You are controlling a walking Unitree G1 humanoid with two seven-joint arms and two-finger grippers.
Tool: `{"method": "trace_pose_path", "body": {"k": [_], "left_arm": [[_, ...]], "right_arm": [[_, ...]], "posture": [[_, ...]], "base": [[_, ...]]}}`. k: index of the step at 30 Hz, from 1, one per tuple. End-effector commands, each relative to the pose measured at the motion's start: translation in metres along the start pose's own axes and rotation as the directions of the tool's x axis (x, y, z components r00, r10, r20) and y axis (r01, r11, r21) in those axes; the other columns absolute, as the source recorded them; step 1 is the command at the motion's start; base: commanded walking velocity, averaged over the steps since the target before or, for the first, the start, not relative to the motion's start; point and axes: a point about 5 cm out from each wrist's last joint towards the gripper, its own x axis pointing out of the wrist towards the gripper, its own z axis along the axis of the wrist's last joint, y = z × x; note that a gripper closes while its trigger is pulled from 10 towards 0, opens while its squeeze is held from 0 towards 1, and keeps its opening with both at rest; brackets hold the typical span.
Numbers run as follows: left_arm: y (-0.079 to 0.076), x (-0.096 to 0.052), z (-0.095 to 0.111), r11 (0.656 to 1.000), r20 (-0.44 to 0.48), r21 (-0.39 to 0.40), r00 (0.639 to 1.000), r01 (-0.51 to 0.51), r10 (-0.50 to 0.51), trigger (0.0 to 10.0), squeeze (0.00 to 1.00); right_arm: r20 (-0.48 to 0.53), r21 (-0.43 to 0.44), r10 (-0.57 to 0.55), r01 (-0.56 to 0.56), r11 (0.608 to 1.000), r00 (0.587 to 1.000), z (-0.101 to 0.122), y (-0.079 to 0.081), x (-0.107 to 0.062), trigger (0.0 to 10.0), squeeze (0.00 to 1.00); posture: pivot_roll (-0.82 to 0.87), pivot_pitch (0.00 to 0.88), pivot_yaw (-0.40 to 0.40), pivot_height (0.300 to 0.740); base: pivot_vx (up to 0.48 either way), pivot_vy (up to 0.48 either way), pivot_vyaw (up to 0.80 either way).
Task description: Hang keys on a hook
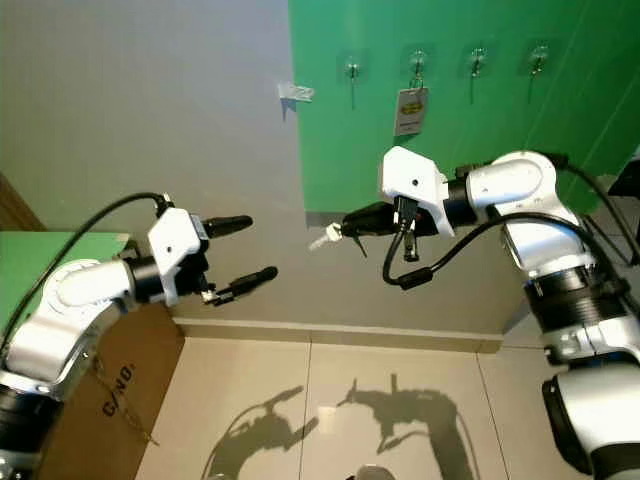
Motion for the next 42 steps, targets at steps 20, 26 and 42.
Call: {"method": "trace_pose_path", "body": {"k": [20,26,42], "left_arm": [[0.003,0.019,0.033,0.929,0.174,-0.206,0.945,0.309,-0.276,10.0,0.00],[0.000,0.024,0.028,0.917,0.133,-0.230,0.944,0.325,-0.301,10.0,0.00],[0.007,0.031,0.028,0.937,0.157,-0.202,0.954,0.285,-0.256,10.0,0.00]], "right_arm": [[0.045,-0.288,0.192,-0.172,0.942,0.980,0.056,-0.003,0.015,0.0,0.00],[0.080,-0.311,0.209,-0.175,0.934,0.975,0.066,-0.001,0.019,0.0,0.00],[0.202,-0.337,0.257,-0.179,0.924,0.945,0.097,0.006,0.016,0.0,0.00]], "posture": [[-0.21,0.000,0.083,0.740],[-0.21,0.000,0.089,0.740],[-0.22,0.000,0.087,0.740]], "base": [[0.000,0.000,0.00],[0.000,0.000,0.00],[0.000,0.000,0.00]]}}
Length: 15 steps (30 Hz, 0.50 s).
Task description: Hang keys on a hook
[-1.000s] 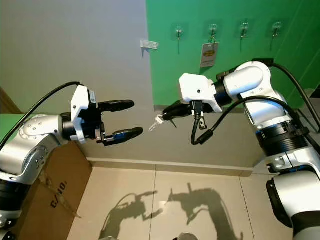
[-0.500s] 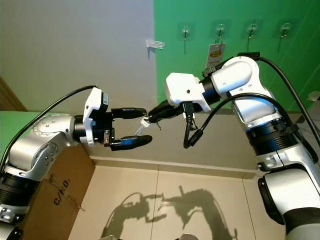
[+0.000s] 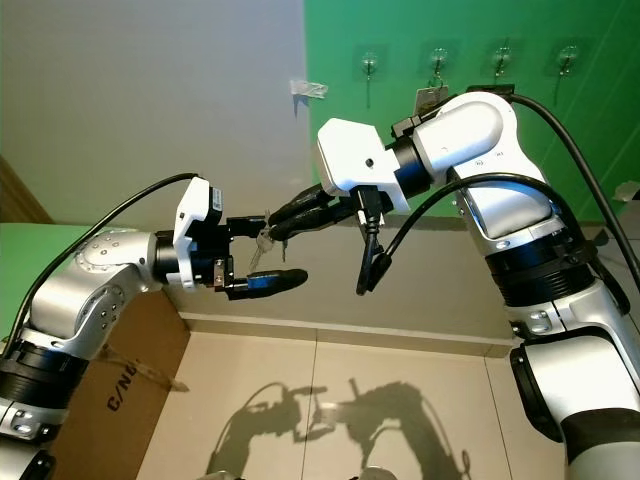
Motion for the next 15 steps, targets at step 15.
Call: {"method": "trace_pose_path", "body": {"k": [15], "left_arm": [[0.006,-0.006,0.014,0.998,0.030,0.056,0.999,-0.028,0.026,10.0,0.00]], "right_arm": [[-0.042,-0.003,-0.031,0.030,1.000,0.999,-0.006,0.001,-0.006,0.0,0.00]], "posture": [[-0.22,0.000,0.086,0.740]], "base": [[0.000,0.000,0.00]]}}
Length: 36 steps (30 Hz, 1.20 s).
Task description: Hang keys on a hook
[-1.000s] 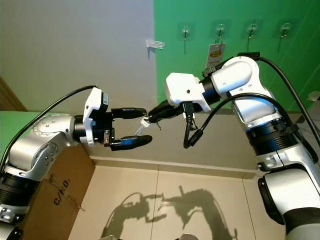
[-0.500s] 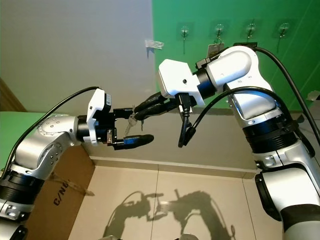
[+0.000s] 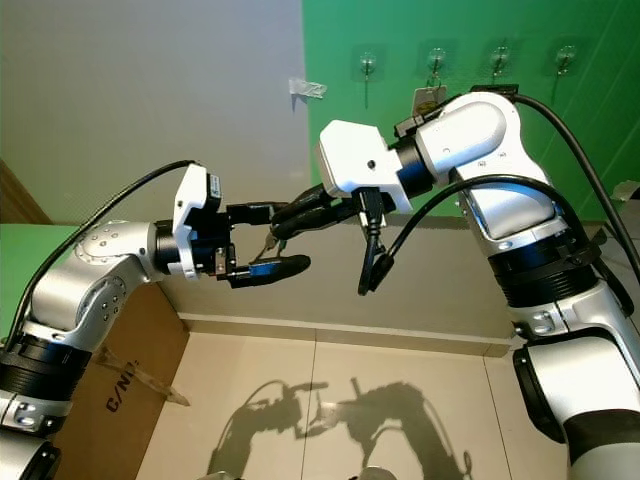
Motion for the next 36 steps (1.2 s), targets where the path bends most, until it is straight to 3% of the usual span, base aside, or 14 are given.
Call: {"method": "trace_pose_path", "body": {"k": [1,7,10,11,14,22,36], "left_arm": [[0.003,-0.006,0.006,1.000,0.003,0.026,1.000,-0.011,0.011,10.0,0.00],[0.002,-0.013,0.010,0.999,-0.012,0.047,1.000,-0.013,0.013,10.0,0.00],[0.004,-0.021,0.012,0.998,-0.028,0.061,0.999,-0.032,0.033,10.0,0.00],[0.006,-0.026,0.013,0.996,-0.029,0.066,0.998,-0.053,0.055,10.0,0.00],[0.008,-0.030,0.016,0.994,-0.031,0.083,0.997,-0.072,0.075,10.0,0.00],[0.007,-0.022,0.028,0.991,-0.009,0.121,0.999,-0.049,0.051,10.0,0.00],[0.003,-0.011,0.012,0.997,-0.019,0.075,0.999,-0.027,0.029,10.0,0.00]], "right_arm": [[-0.021,0.001,-0.015,0.015,1.000,1.000,-0.003,0.001,-0.003,0.0,0.00],[-0.067,0.018,-0.037,0.038,0.999,0.997,-0.016,0.000,-0.007,0.0,0.00],[-0.189,-0.036,-0.058,0.052,0.998,0.980,-0.030,0.000,-0.012,0.0,0.00],[-0.273,-0.077,-0.058,0.038,0.996,0.960,-0.040,0.002,-0.016,0.0,0.00],[-0.224,-0.029,-0.040,0.035,0.999,0.974,-0.038,0.005,-0.014,0.0,0.00],[-0.161,-0.040,-0.009,0.002,0.999,0.987,-0.029,0.006,-0.007,0.0,0.00],[-0.024,-0.026,-0.039,0.039,0.999,0.999,-0.005,-0.001,-0.006,0.0,0.00]], "posture": [[-0.22,0.000,0.085,0.740],[-0.22,0.000,0.087,0.740],[-0.22,0.000,0.089,0.740],[-0.22,0.000,0.088,0.740],[-0.22,0.000,0.087,0.740],[-0.22,0.000,0.088,0.740],[-0.24,0.000,0.092,0.740]], "base": [[0.000,0.000,0.00],[0.000,0.000,0.00],[0.000,0.000,0.00],[0.000,0.000,0.00],[0.000,0.000,0.00],[0.000,0.000,0.00],[0.000,0.000,0.00]]}}
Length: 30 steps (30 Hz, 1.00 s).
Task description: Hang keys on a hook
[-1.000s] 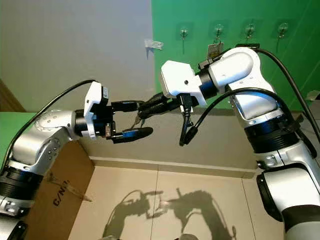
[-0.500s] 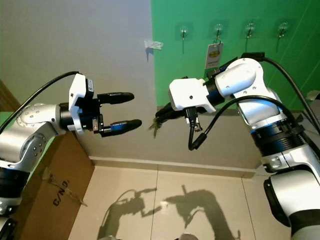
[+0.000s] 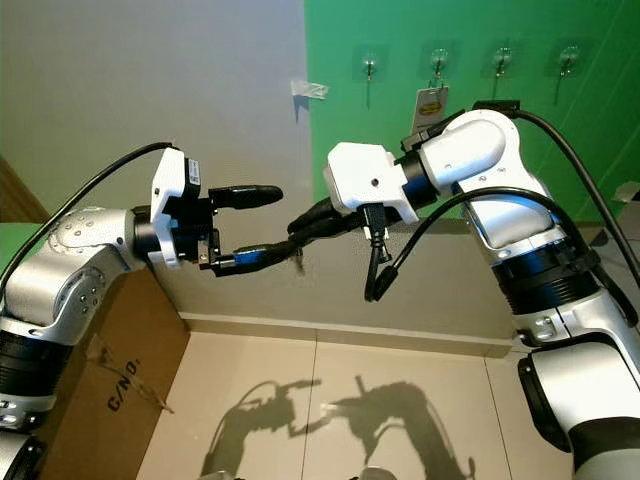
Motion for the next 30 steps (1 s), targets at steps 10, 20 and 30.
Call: {"method": "trace_pose_path", "body": {"k": [10,20,30], "left_arm": [[-0.007,0.009,-0.009,0.999,0.000,-0.040,1.000,0.013,-0.013,10.0,0.00],[-0.005,0.010,-0.007,0.999,0.019,-0.040,1.000,-0.013,0.014,10.0,0.00],[-0.008,0.008,-0.013,0.998,0.016,-0.053,0.999,-0.037,0.038,10.0,0.00]], "right_arm": [[0.061,-0.027,-0.072,0.073,0.997,0.996,0.019,-0.012,-0.009,0.0,0.00],[0.016,-0.015,-0.155,0.155,0.988,0.988,0.015,-0.020,-0.014,0.0,0.00],[-0.075,0.155,-0.370,0.378,0.913,0.926,0.004,-0.043,-0.021,0.0,0.00]], "posture": [[-0.24,0.000,0.091,0.740],[-0.24,0.000,0.089,0.740],[-0.24,0.000,0.087,0.740]], "base": [[0.000,0.000,0.00],[0.000,0.000,0.00],[0.000,0.000,0.00]]}}
